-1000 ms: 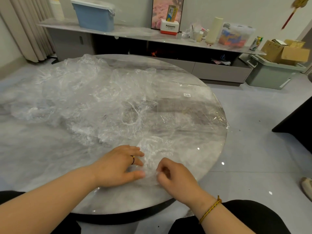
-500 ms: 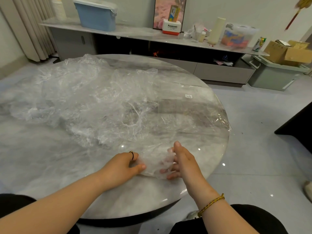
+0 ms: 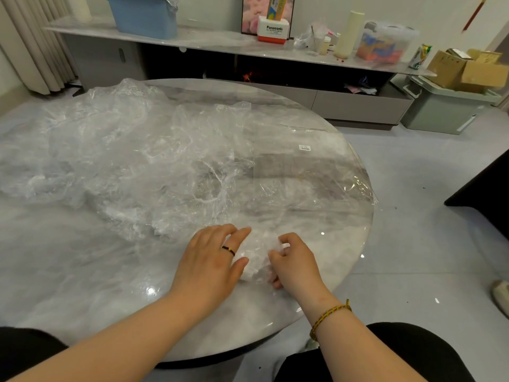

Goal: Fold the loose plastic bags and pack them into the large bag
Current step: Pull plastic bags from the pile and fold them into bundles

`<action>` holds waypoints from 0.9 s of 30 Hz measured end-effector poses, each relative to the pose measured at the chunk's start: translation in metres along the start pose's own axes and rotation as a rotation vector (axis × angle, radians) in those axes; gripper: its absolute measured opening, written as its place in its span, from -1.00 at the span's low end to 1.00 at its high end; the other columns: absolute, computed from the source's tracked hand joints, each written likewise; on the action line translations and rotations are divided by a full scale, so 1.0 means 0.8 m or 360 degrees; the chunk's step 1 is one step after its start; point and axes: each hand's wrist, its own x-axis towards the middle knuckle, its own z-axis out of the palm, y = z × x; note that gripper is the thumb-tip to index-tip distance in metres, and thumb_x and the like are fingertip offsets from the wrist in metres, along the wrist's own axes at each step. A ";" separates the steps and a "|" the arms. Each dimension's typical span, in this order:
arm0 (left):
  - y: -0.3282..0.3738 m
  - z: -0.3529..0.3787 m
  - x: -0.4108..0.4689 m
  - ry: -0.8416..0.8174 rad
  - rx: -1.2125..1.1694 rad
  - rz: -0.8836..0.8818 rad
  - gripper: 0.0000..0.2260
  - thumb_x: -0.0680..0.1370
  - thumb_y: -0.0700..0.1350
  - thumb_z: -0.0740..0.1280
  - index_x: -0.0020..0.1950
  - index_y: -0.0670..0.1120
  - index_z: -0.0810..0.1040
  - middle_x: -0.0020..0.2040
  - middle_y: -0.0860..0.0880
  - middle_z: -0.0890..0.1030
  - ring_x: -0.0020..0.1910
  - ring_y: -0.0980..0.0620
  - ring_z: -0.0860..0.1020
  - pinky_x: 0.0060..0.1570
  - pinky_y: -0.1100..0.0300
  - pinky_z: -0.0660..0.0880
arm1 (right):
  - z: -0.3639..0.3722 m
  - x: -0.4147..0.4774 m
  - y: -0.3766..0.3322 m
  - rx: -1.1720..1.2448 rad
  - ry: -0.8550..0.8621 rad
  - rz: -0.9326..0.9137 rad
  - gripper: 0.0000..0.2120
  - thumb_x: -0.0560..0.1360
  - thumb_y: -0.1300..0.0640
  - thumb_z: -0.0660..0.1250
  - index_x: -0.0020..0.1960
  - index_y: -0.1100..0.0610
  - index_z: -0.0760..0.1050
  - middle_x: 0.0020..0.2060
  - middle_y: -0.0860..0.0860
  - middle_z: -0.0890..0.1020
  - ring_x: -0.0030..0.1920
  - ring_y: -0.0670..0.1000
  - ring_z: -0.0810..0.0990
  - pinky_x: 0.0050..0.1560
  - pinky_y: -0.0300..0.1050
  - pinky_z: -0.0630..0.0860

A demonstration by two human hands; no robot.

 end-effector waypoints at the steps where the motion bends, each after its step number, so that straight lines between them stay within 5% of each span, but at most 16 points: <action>1: 0.002 0.006 -0.001 -0.0014 -0.0004 0.0064 -0.62 0.55 0.05 0.05 0.16 -0.08 0.55 0.00 -0.07 0.64 0.06 -0.01 0.44 0.20 0.13 0.26 | 0.001 0.000 0.000 -0.0018 0.0015 0.0000 -0.73 0.55 0.27 0.15 0.24 0.14 0.30 -0.37 0.01 0.47 -0.49 -0.02 0.48 -0.42 -0.17 0.48; 4: 0.013 0.016 0.002 -0.0365 0.0060 0.0019 -0.39 0.63 0.04 -0.23 0.11 -0.10 0.62 0.11 -0.05 0.63 0.17 -0.03 0.53 0.26 0.12 0.18 | 0.004 0.002 0.004 -0.0104 0.0062 -0.0052 -0.63 0.55 0.29 0.13 0.34 0.12 0.23 -0.35 -0.01 0.44 -0.45 -0.03 0.46 -0.35 -0.15 0.49; 6: 0.017 0.027 0.002 -0.0548 0.0098 -0.0027 -0.40 0.63 0.02 -0.21 0.09 -0.10 0.63 0.09 -0.03 0.64 0.08 0.02 0.61 0.18 0.12 0.25 | 0.002 0.001 0.006 -0.0239 0.0103 -0.0111 -0.57 0.55 0.28 0.13 0.39 0.10 0.19 -0.28 -0.03 0.44 -0.36 -0.05 0.44 -0.28 -0.18 0.45; 10: 0.015 0.040 -0.003 -0.0649 0.0009 -0.0069 -0.52 0.43 0.06 0.06 0.15 -0.13 0.60 0.15 0.00 0.59 0.12 0.07 0.57 0.20 0.16 0.17 | -0.004 -0.003 0.005 -0.0800 0.0177 -0.0258 -0.47 0.57 0.25 0.09 0.49 0.04 0.03 0.32 0.04 0.28 0.21 0.03 0.40 0.12 -0.20 0.34; 13: 0.012 0.041 -0.001 -0.0673 0.0042 -0.0042 -0.50 0.40 0.08 0.07 0.13 -0.14 0.61 0.12 -0.02 0.62 0.10 0.05 0.59 0.18 0.16 0.21 | 0.005 -0.005 0.004 -0.1018 0.0172 -0.0534 -0.47 0.56 0.15 -0.08 0.52 0.04 -0.08 0.51 0.02 -0.05 0.50 0.02 -0.05 0.44 -0.24 -0.18; 16: 0.016 0.035 0.003 -0.0728 0.0124 -0.0054 -0.49 0.41 0.07 0.06 0.13 -0.17 0.60 0.12 -0.04 0.63 0.12 0.04 0.59 0.18 0.16 0.20 | 0.022 -0.005 0.006 -0.1130 -0.0002 -0.0648 -0.19 0.29 -0.07 -0.43 0.52 0.08 -0.08 0.51 0.01 -0.15 0.50 -0.01 -0.22 0.27 -0.24 -0.48; 20: 0.018 0.033 0.006 -0.0713 0.0131 -0.0165 -0.35 0.42 0.09 -0.14 0.39 -0.22 0.28 0.42 -0.07 0.28 0.37 0.07 0.13 0.32 0.18 -0.05 | 0.025 0.005 0.016 -0.1260 -0.0047 -0.0613 -0.02 0.13 -0.11 -0.55 0.52 0.06 -0.12 0.51 -0.03 -0.15 0.50 -0.08 -0.22 0.28 -0.24 -0.44; 23: 0.018 0.034 0.003 -0.0742 0.0117 -0.0091 -0.28 0.25 0.15 -0.45 0.38 -0.10 -0.28 0.38 0.05 -0.30 0.33 0.15 -0.31 0.26 0.22 -0.43 | 0.022 0.007 0.019 -0.1270 -0.0049 -0.0592 -0.02 0.13 -0.14 -0.55 0.52 0.05 -0.12 0.51 -0.04 -0.13 0.50 -0.09 -0.21 0.28 -0.26 -0.44; 27: 0.019 0.031 0.003 -0.0856 0.0040 -0.0101 -0.30 0.16 0.15 -0.52 0.29 -0.02 -0.41 0.29 0.12 -0.40 0.27 0.21 -0.42 0.24 0.24 -0.51 | 0.023 0.006 0.020 -0.1261 -0.0056 -0.0580 -0.03 0.13 -0.15 -0.55 0.52 0.04 -0.12 0.51 -0.05 -0.13 0.50 -0.11 -0.20 0.26 -0.29 -0.45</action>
